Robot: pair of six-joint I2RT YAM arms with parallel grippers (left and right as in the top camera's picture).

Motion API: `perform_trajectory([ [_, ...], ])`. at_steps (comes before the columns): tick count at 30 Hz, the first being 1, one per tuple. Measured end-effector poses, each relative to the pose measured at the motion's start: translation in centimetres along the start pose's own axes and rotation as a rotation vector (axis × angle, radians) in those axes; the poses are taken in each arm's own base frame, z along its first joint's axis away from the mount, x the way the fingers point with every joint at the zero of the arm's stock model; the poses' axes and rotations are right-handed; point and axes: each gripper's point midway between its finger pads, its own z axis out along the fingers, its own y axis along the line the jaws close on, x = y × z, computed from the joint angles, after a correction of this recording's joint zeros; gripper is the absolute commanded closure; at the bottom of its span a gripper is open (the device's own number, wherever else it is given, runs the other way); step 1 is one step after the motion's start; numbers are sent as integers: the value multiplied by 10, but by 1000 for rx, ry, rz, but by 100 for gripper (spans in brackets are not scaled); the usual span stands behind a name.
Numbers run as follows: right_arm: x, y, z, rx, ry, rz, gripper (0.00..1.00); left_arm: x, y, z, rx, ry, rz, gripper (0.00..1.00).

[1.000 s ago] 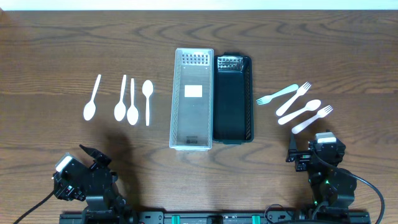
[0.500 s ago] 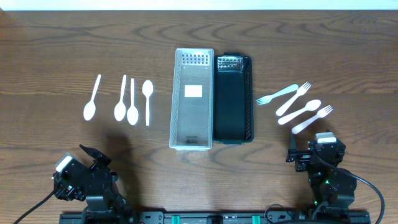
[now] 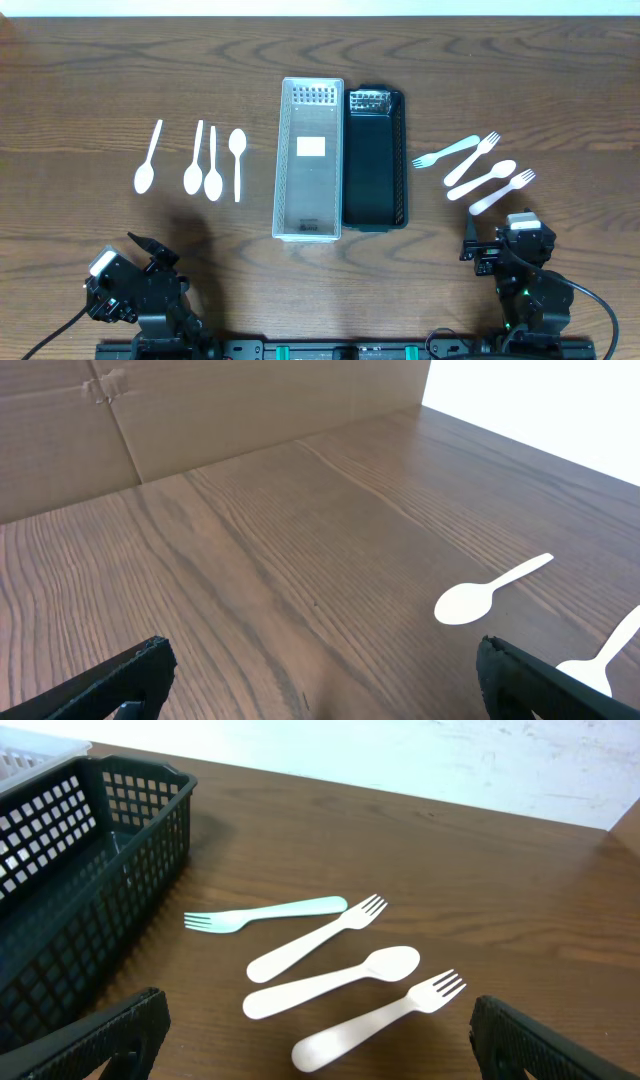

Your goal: Pack container

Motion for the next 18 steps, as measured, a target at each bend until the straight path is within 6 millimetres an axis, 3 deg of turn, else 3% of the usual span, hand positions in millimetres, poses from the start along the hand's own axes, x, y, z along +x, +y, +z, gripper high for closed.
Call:
perform_trajectory([
  [9, -3, 1, 0, -4, -14, -1, 1, -4, -2, 0, 6, -13, -22, 2],
  [13, -6, 7, 0, -42, -24, 27, 1, -5, -10, 0, 53, -9, -112, 2],
  [18, -11, 15, -1, -94, -39, 191, 1, -19, -29, -3, 156, -34, -280, 2],
])
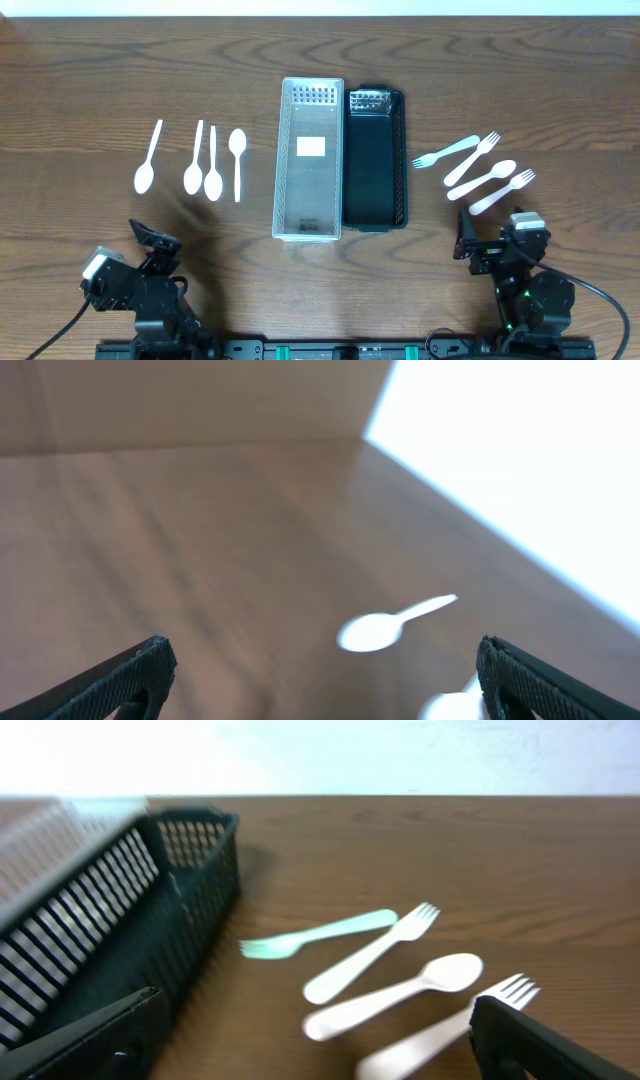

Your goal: Pack container

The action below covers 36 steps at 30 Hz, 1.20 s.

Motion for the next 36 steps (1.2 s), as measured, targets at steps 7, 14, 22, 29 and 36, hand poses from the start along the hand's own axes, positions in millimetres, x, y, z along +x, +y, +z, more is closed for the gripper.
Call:
perform_trajectory([
  [7, -25, 15, 3, -90, -67, 128, 1, 18, -41, -3, 217, 127, -21, 2],
  [14, -67, 20, 11, -89, 63, 161, 1, 0, -78, -10, 322, 216, 115, 2],
  [22, -130, 18, 50, -44, 346, 212, 1, -49, -132, 9, 321, 283, 261, 2],
  [29, -161, 19, 105, -77, 492, 220, 1, -39, -167, 46, 254, 463, 384, 2],
  [36, -102, -17, 131, 133, 702, 358, 9, 15, -169, 76, 193, 636, 478, 2],
])
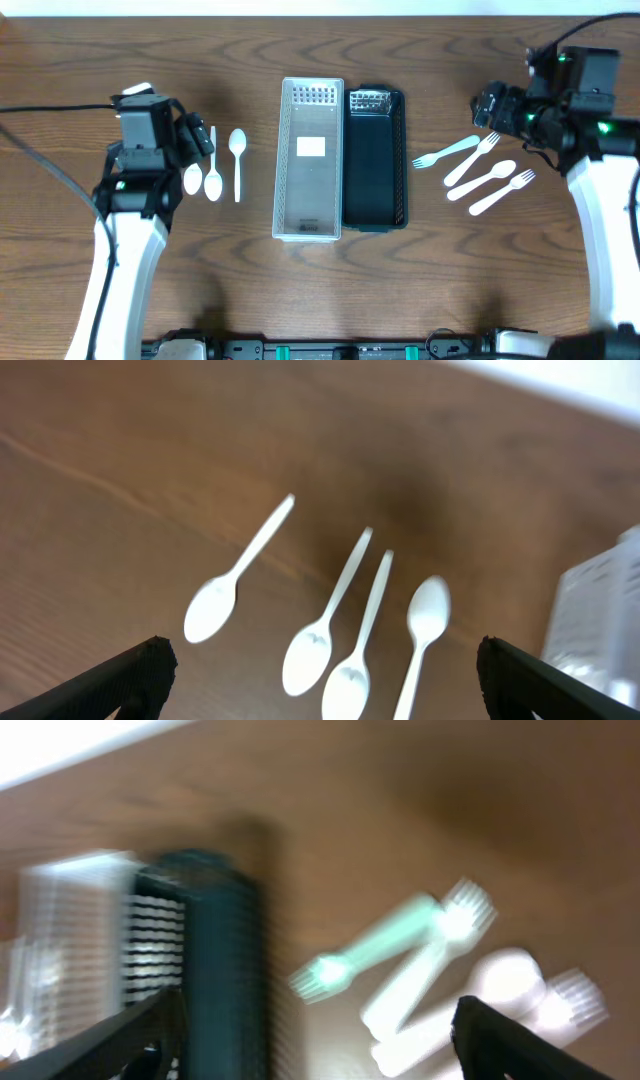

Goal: Pack container
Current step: 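Move left gripper above the spoons and right gripper to the white fork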

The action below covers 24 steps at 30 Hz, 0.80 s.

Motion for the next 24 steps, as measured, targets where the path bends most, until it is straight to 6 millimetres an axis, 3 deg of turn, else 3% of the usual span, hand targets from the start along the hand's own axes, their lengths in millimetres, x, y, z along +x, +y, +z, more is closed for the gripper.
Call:
perform_trajectory([
  [5, 38, -73, 41, 302, 192, 230, 10, 18, -2, 24, -18, 84, 29, 2],
  [10, 58, -116, 71, 449, 286, 329, 28, 30, -2, 39, -35, 137, 43, 2],
  [12, 67, -131, 81, 490, 324, 365, 28, 34, -3, 44, -40, 155, 48, 2],
  [18, 90, -156, 96, 556, 421, 424, 27, 42, -3, 53, -48, 186, 55, 2],
  [24, 90, -159, 107, 546, 388, 425, 25, 43, -3, 53, -49, 188, 56, 2],
])
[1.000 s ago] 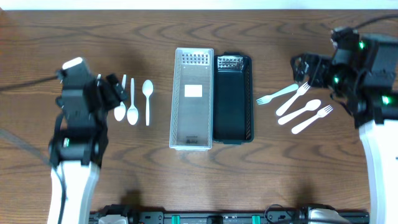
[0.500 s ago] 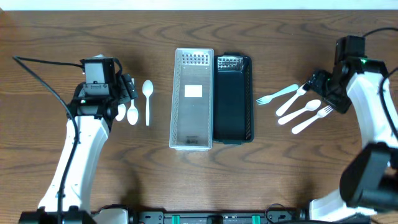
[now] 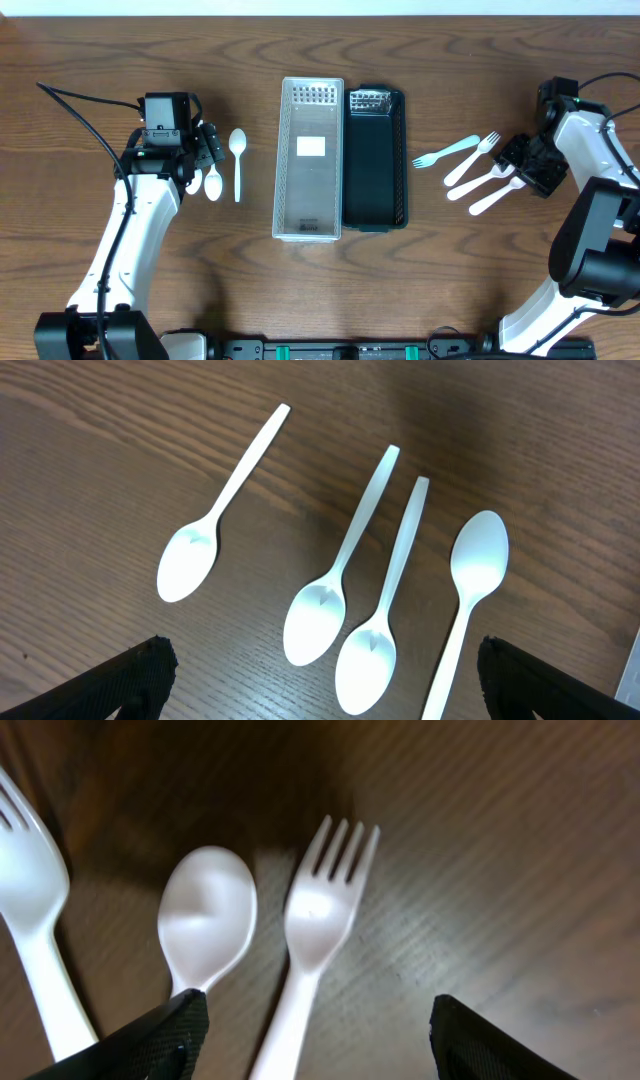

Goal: Pack container
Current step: 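Move left gripper above the spoons and right gripper to the white fork, then grasp the white fork with right gripper and drop it in black tray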

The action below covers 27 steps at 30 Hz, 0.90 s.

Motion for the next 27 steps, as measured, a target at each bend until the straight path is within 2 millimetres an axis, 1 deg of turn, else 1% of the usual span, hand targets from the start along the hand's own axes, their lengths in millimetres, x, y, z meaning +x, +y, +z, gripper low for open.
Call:
perform_trajectory([
  [3, -1, 2, 9, -11, -17, 1, 28, 0, 0, 0, 0, 0, 0, 2],
  [5, 3, 1, 17, -14, -16, -1, 29, 0, 0, 0, 0, -1, 0, 2],
  [9, 13, 1, 31, -31, 0, -2, 37, 0, 0, 0, 0, 0, 0, 2],
  [12, 15, 3, 32, -47, 4, -2, 43, 0, 0, 0, 0, 0, 0, 2],
  [13, 14, 4, 33, -55, 0, -1, 48, 0, 0, 0, 0, 0, 0, 2],
  [16, 11, 8, 33, -78, -18, -3, 70, 0, 0, 0, 0, 0, 0, 2],
  [17, 11, 8, 34, -79, -22, 1, 80, 0, 0, 0, 1, 0, 0, 2],
  [19, 12, 7, 34, -80, -26, 6, 96, 0, 0, 0, 1, 0, 0, 2],
  [20, 13, 7, 34, -78, -25, 9, 99, 0, 0, 0, 0, 0, 0, 2],
  [24, 16, 4, 32, -70, -17, 12, 99, 0, 0, 0, 0, 0, 0, 2],
  [27, 27, -3, 29, -55, 6, -8, 99, 0, 0, 0, 0, 0, 0, 2],
])
